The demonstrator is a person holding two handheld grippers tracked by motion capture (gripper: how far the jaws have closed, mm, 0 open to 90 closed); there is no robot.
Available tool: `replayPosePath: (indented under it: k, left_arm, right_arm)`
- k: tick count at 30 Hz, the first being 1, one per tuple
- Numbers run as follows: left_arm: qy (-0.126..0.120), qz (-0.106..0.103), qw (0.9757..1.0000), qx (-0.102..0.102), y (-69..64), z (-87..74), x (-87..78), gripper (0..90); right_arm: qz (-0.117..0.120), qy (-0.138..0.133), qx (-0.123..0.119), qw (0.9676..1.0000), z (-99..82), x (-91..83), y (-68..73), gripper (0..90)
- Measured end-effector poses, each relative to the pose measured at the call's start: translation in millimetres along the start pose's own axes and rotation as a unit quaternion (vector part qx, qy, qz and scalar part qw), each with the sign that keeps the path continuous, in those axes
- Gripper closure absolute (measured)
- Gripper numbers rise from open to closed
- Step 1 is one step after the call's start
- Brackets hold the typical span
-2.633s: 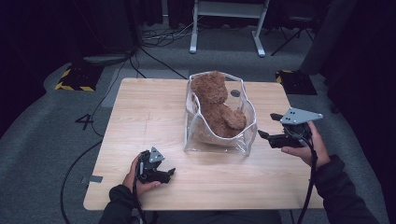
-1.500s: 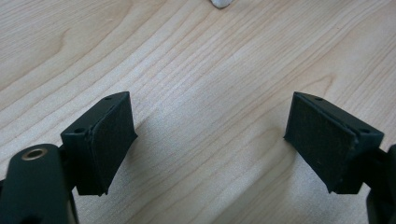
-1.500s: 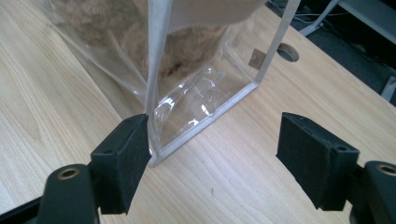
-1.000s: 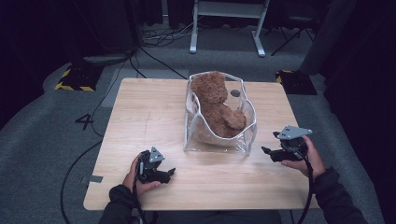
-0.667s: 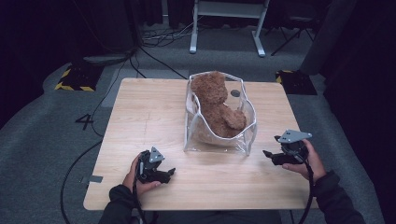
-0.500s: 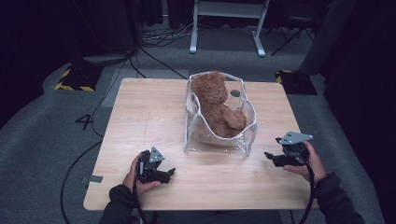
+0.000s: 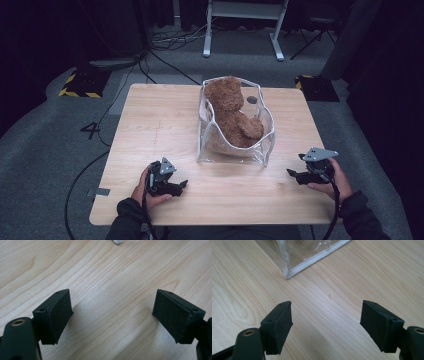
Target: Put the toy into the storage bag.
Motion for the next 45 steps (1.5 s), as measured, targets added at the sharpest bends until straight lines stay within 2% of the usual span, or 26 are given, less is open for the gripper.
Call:
replayPosePath:
  k: [8,18,29,38,42,45]
  left_arm:
    - [0.0,0.0,1.0,0.0,0.0,0.0,0.0,15.8]
    - [0.0,0.0,1.0,0.0,0.0,0.0,0.0,15.8]
    - [0.0,0.0,1.0,0.0,0.0,0.0,0.0,15.8]
    - [0.0,0.001,1.0,0.0,0.3,0.5,0.7,15.5]
    - [-0.001,0.001,1.0,0.0,0.3,0.5,0.8,15.5]
    - [-0.001,0.001,1.0,0.0,0.3,0.4,0.7,15.6]
  right_arm:
    - [-0.006,0.001,0.018,0.9998,-16.0,-3.5,-3.9,24.8]
    - [0.001,-0.006,0.047,0.9989,-39.4,-13.3,-8.3,24.1]
    - [-0.002,-0.007,0.062,0.9981,-57.2,-18.6,-10.7,24.1]
    - [-0.009,-0.011,0.101,0.9948,-75.2,-23.7,-15.9,22.5]
    - [-0.01,-0.031,0.127,0.9914,-85.6,-28.1,-20.1,20.6]
    - [-0.018,-0.035,0.13,0.9907,-89.3,-30.9,-22.2,20.4]
Point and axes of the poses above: each handheld gripper's, and its own axes: x roughly forward along the jaws, z roughly out of its top, y roughly to its left, the point moved 2 cm from there along x, roughly forward along the jaws, and after that the axes turned 12 degrees about -y, right-handed, at the moved point
